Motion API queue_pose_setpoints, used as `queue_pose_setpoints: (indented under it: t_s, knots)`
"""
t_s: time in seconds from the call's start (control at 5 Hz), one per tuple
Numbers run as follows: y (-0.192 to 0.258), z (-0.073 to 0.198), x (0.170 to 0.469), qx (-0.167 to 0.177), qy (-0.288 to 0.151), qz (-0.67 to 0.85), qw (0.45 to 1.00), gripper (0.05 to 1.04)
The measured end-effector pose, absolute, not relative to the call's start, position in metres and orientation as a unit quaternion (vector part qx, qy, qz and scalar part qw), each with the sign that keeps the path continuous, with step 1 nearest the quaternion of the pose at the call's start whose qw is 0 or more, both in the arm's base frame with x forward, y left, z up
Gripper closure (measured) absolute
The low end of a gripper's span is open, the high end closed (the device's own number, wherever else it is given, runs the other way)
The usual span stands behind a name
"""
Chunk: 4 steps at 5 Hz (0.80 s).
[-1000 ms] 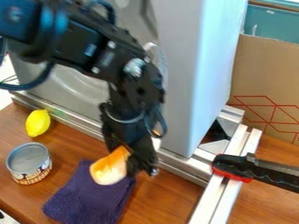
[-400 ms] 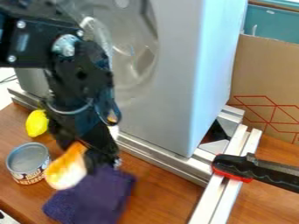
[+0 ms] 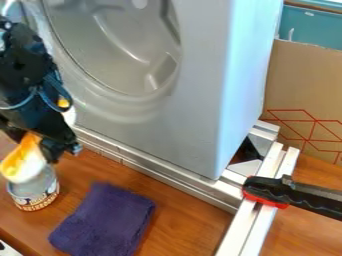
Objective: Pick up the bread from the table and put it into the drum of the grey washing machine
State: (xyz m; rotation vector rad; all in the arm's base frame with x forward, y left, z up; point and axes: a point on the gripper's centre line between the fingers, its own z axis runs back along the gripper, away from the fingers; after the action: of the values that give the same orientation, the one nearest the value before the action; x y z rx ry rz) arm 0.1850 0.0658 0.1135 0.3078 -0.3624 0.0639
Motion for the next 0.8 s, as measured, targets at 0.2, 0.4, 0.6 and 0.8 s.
queue_pose_setpoints:
  t_s: [0.2,0.4,0.6,0.8]
  knots:
    - [0.089,0.111,0.193,0.164,-0.206,0.064,0.962,0.387]
    - [0.111,0.103,0.213,0.155,-0.237,0.092,0.955,0.387]
    - [0.122,0.109,0.252,0.142,-0.28,0.123,0.941,0.387]
    - [0.118,0.117,0.281,0.138,-0.3,0.131,0.935,0.387]
